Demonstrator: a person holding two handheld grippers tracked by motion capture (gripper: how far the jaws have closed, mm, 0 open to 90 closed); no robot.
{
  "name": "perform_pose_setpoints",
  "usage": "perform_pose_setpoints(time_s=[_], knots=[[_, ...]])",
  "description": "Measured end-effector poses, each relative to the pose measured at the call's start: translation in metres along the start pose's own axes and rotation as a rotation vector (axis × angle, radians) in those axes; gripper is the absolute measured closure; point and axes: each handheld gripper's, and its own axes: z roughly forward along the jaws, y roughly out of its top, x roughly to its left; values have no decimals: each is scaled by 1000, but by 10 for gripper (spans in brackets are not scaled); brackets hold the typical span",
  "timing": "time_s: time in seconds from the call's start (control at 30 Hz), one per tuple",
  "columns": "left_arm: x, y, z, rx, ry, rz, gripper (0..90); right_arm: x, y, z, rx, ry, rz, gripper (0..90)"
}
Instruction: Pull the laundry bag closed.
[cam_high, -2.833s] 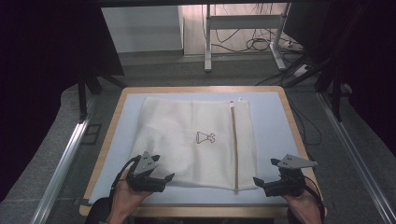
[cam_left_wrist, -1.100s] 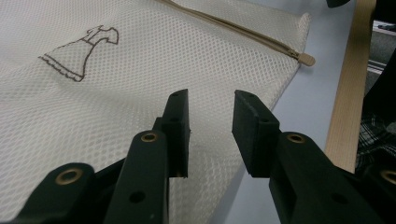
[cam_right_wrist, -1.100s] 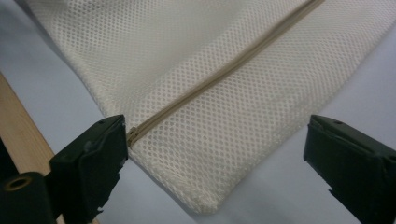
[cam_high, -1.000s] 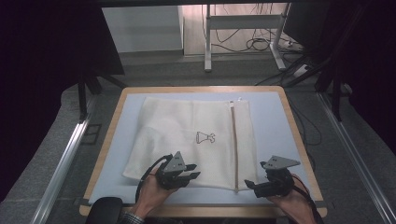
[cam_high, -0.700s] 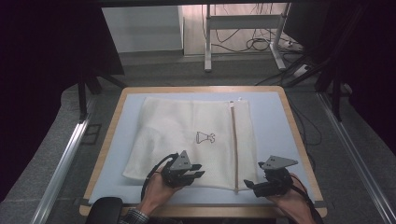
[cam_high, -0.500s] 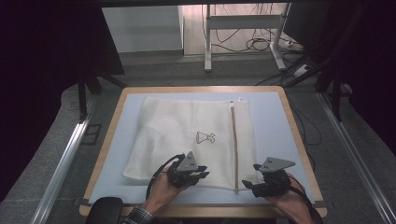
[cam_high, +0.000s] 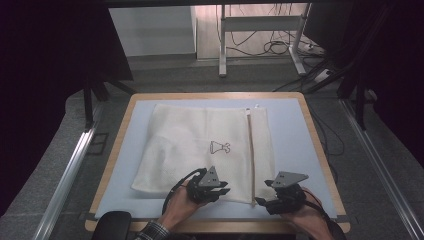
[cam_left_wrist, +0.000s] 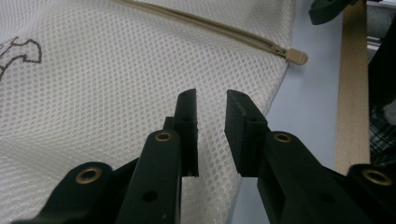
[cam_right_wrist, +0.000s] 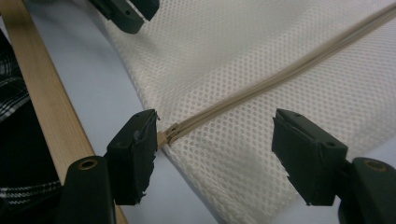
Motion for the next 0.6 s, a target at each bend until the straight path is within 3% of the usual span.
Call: perform_pose_setpoints(time_s=[0.53, 0.6], knots=[[3, 0, 2, 4, -13, -11, 730, 18, 6, 24, 67, 24, -111, 294], [3, 0, 3, -4, -16, -20, 729, 21, 6, 29, 85, -7, -156, 328]])
